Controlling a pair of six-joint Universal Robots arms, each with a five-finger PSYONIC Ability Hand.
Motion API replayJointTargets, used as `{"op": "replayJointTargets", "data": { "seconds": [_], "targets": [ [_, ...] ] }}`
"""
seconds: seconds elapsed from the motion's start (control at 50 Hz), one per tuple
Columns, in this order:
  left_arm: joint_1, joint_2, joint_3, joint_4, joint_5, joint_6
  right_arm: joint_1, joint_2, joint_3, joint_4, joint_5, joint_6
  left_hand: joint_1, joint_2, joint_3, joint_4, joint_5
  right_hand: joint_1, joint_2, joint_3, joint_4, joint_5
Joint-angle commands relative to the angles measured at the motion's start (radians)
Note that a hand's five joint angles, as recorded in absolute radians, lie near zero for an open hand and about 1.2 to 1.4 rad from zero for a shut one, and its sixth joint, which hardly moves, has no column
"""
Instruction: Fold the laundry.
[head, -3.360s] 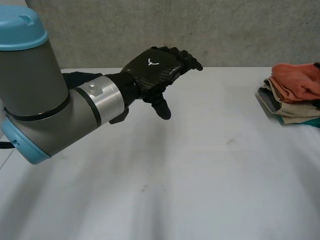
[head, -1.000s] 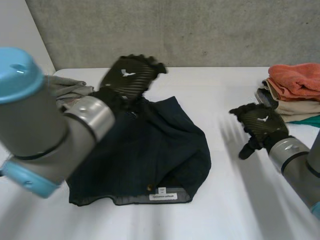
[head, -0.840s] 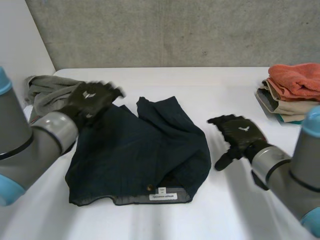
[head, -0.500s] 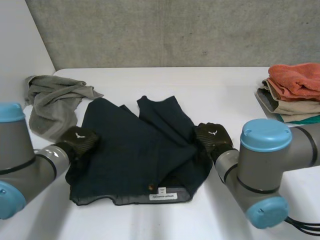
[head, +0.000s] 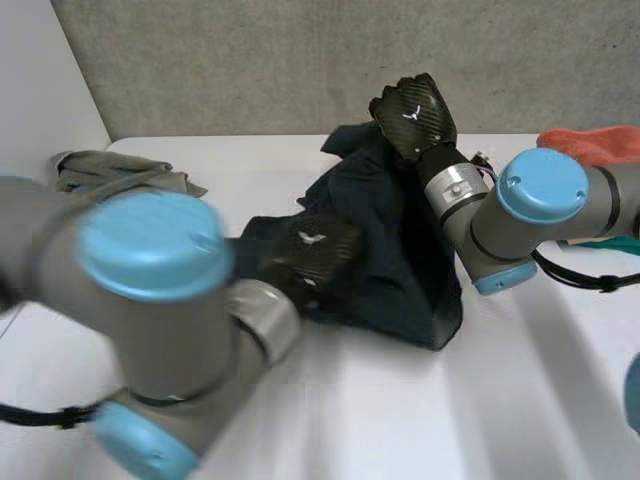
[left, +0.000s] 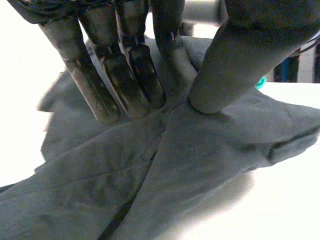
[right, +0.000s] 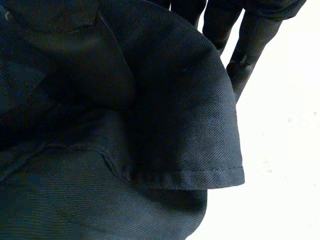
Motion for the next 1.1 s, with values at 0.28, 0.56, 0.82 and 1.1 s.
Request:
{"op": "replayJointTargets", "data": {
  "seconds": [0.28,0.56,0.82,1.1],
  "targets": [
    [-0.055,0.013,0.029,0.021,-0.134,-0.015,-0.179,-0.161,0.127,0.241,0.052,0.059,-0.615,-0.667,-0.663,-0.669,-0.637,-0.948,-1.003,-0.982,-1.021,-0.983],
    [0.339,0.227,-0.147,0.024,0.109,0.23,-0.182,-0.558,0.409,0.826,0.286,0.181,-0.618,-0.67,-0.666,-0.672,-0.64,-0.948,-1.003,-0.982,-1.021,-0.983],
    [0.542,-0.179,-0.034,0.022,0.387,0.549,-0.075,-0.631,0.823,0.682,0.203,0.441,-0.563,-0.615,-0.61,-0.617,-0.585,-0.948,-1.003,-0.982,-1.021,-0.983],
    [0.479,-0.235,0.026,0.021,0.383,0.543,0.128,-0.425,0.799,0.408,0.424,0.458,0.253,0.201,0.206,0.199,0.231,0.271,0.216,0.238,0.198,0.236]
  ]
}}
